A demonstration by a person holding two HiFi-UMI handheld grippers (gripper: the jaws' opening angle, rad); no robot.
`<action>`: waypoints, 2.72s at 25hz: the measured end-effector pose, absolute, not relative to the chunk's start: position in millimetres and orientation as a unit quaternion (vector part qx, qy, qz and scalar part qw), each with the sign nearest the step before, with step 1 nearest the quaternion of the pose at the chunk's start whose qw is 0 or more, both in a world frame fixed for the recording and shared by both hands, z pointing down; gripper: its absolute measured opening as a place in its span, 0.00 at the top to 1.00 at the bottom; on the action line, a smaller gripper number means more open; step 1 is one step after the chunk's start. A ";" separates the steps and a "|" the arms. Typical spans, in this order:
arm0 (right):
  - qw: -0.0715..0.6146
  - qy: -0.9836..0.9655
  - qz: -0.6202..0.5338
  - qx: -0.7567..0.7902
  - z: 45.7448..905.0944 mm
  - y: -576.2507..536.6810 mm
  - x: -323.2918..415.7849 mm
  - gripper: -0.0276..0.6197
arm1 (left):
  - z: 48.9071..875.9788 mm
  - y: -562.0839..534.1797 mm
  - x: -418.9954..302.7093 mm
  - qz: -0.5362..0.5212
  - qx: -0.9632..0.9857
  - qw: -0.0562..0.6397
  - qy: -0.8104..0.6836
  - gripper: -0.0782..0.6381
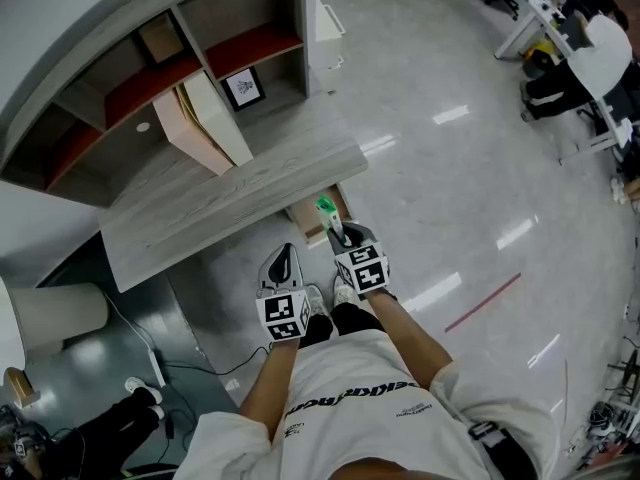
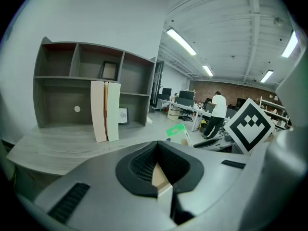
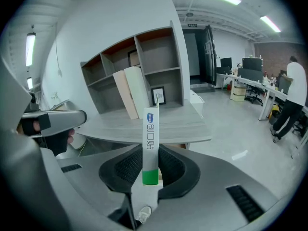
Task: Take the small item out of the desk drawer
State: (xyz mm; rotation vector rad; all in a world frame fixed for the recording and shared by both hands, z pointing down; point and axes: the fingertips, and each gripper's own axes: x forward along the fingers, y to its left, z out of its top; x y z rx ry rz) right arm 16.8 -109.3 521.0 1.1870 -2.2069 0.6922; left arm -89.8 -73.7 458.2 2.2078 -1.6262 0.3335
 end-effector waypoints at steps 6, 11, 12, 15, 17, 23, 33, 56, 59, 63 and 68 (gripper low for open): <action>0.253 -0.822 0.245 0.448 493.4 -106.1 19.4 0.78 | 441.1 -69.9 -94.6 0.116 0.789 0.180 -0.575 0.87; 0.239 -0.827 0.233 0.453 467.5 -105.2 23.7 0.78 | 424.9 -67.1 -90.4 0.111 0.795 0.174 -0.571 0.87; 0.236 -0.829 0.229 0.453 461.6 -105.6 24.1 0.78 | 420.5 -67.6 -89.0 0.109 0.796 0.171 -0.570 0.87; 0.222 -0.833 0.220 0.456 444.3 -105.7 23.9 0.78 | 406.3 -70.5 -86.6 0.103 0.802 0.156 -0.566 0.87; 0.212 -0.836 0.214 0.458 433.0 -104.7 24.8 0.78 | 397.0 -72.8 -85.3 0.100 0.806 0.146 -0.565 0.87; 0.183 -0.846 0.194 0.462 399.1 -102.5 29.8 0.78 | 370.2 -76.9 -77.7 0.089 0.811 0.125 -0.564 0.87; 0.134 -0.857 0.159 0.471 352.2 -109.9 35.3 0.78 | 342.1 -83.5 -74.6 0.076 0.817 0.095 -0.563 0.87; 0.091 -0.859 0.123 0.488 321.8 -119.0 44.9 0.78 | 320.5 -91.3 -74.6 0.059 0.817 0.064 -0.570 0.87; 0.091 -0.860 0.123 0.488 322.8 -119.6 44.5 0.78 | 321.0 -91.8 -75.1 0.058 0.817 0.064 -0.571 0.87; 0.091 -0.860 0.123 0.487 322.8 -120.0 44.5 0.78 | 321.8 -91.8 -75.9 0.059 0.815 0.066 -0.573 0.87; 0.091 -0.860 0.122 0.487 323.6 -121.8 45.2 0.78 | 322.9 -93.5 -75.4 0.059 0.815 0.066 -0.573 0.87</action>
